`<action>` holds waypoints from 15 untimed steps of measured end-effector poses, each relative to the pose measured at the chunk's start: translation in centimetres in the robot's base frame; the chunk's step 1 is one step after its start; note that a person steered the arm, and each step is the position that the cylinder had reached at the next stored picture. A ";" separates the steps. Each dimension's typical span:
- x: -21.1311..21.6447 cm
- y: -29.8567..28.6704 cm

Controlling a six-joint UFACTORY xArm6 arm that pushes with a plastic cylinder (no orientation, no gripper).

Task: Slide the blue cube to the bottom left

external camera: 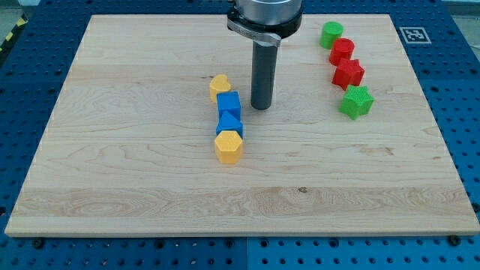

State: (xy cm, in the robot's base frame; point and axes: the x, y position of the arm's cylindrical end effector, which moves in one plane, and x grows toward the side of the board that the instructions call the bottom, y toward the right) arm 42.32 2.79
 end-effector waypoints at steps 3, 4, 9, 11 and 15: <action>3.9 -9.6; 3.8 -9.0; 0.6 -12.4; 3.4 -17.6; 11.9 -20.9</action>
State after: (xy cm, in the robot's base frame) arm 54.24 -18.08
